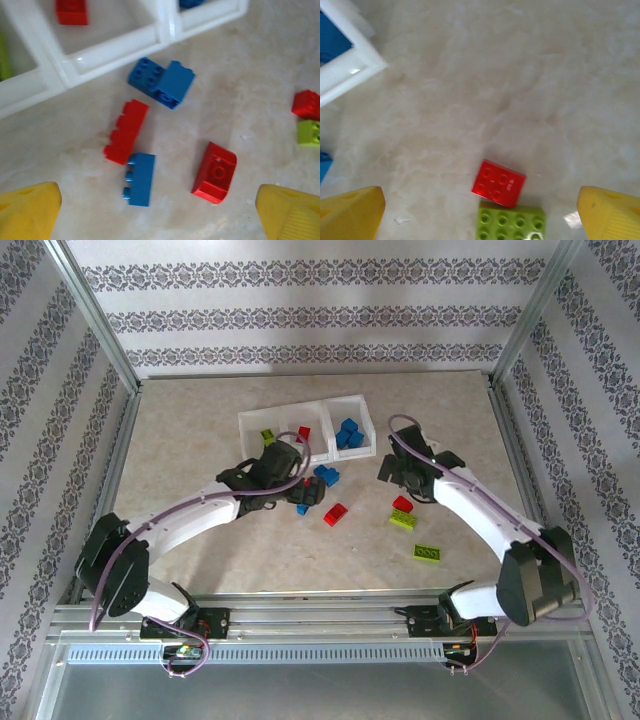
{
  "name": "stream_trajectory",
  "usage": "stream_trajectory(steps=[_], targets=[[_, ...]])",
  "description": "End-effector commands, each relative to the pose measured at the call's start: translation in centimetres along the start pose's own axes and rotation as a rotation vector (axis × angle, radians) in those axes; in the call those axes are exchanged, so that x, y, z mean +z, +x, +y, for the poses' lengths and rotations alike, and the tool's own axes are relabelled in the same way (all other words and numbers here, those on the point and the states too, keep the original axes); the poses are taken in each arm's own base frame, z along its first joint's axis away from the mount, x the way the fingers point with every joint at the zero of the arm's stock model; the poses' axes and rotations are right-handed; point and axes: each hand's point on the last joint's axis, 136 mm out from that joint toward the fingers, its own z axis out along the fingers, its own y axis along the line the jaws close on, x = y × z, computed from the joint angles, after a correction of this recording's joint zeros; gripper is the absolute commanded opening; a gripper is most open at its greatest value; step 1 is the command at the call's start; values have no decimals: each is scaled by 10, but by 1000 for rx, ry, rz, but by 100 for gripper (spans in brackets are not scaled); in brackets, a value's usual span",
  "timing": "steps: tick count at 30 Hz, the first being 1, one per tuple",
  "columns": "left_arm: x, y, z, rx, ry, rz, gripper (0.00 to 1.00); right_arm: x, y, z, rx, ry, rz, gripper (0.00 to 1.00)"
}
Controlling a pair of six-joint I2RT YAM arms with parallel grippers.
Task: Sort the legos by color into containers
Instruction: Place the lego in the container, then pick up the lego from the center of the table.
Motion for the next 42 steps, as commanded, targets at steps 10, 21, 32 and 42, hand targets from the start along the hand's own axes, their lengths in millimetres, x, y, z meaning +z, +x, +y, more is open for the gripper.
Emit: stream_trajectory(steps=[10, 21, 32, 42], targets=[[33, 32, -45, 203, 1, 133, 97, -16, 21, -68, 192, 62, -54, 98], [65, 53, -52, 257, -17, 248, 88, -15, 29, -84, 235, 82, -38, 98], [83, 63, -54, 265, -33, 307, 80, -11, 33, -91, 256, 100, -28, 98], [95, 73, -53, 291, -47, 358, 72, -13, 29, -91, 270, 95, -35, 98]])
